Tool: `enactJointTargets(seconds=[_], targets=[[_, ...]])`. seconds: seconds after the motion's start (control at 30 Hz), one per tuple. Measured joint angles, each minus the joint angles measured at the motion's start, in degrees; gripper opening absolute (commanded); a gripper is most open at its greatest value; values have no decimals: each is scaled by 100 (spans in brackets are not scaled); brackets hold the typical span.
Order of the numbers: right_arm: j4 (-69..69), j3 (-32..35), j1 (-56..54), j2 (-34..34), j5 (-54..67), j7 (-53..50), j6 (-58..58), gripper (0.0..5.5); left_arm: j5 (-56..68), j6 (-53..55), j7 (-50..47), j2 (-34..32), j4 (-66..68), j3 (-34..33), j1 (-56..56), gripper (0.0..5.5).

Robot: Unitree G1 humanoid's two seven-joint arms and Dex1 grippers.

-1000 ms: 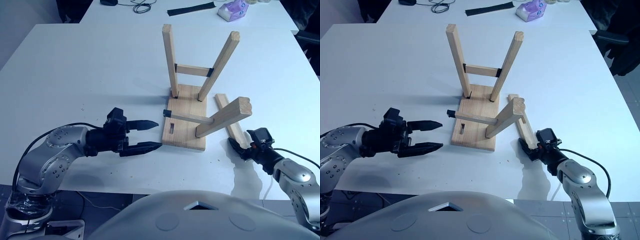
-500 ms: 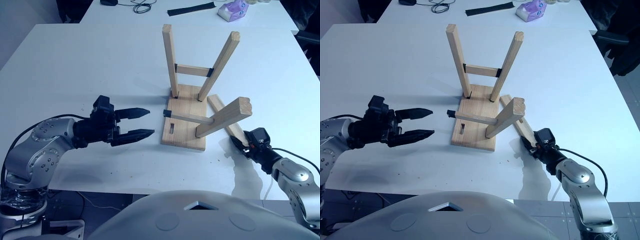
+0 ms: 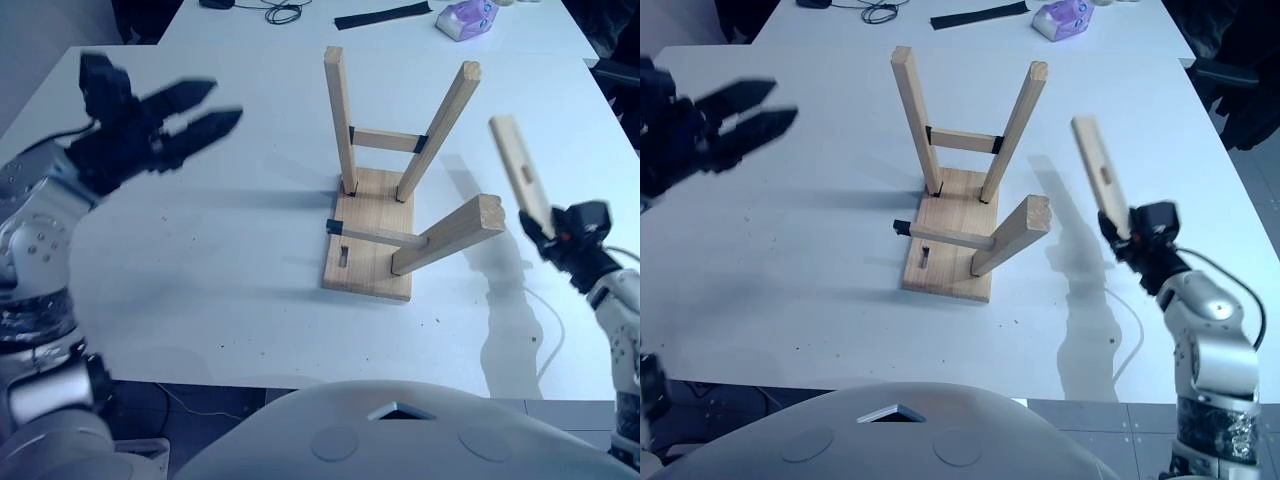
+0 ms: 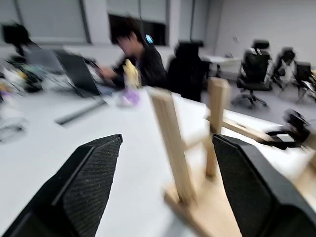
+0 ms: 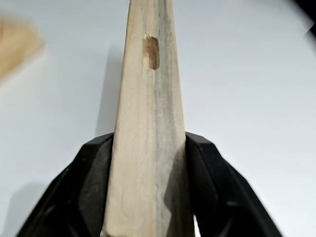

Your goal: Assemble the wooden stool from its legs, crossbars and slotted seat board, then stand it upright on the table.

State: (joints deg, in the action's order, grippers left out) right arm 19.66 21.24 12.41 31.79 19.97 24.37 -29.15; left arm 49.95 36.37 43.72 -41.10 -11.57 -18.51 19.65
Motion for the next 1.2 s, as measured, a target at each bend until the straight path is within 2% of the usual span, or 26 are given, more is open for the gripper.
enactJointTargets(seconds=[0.2, 0.3, 0.47, 0.63, 0.77, 1.2], targets=[[-37, 446, -1193, 165, 914, 331, -63, 206, -32, -50, -979, 952, -3, 377, 1125, 339], [198, 576, -1934, 316, 2060, 746, -525, 206, 99, 77, -1078, 1333, -2, 669, 1456, 339], [206, 319, -2784, 742, 3181, 1593, -1101, 206, 271, 333, -779, 1673, -204, 1210, 1518, 339], [164, -238, -3043, 1069, 3502, 2397, -1458, 206, 562, 610, 4, 1724, -505, 1674, 1365, 339], [-55, -531, -3175, 1175, 3621, 2937, -1593, 206, 860, 789, 302, 1797, -444, 1718, 1317, 339], [-674, -742, -3807, 1232, 4073, 3699, -1971, 206, 1530, 1061, 339, 2119, -91, 1430, 1605, 339]])
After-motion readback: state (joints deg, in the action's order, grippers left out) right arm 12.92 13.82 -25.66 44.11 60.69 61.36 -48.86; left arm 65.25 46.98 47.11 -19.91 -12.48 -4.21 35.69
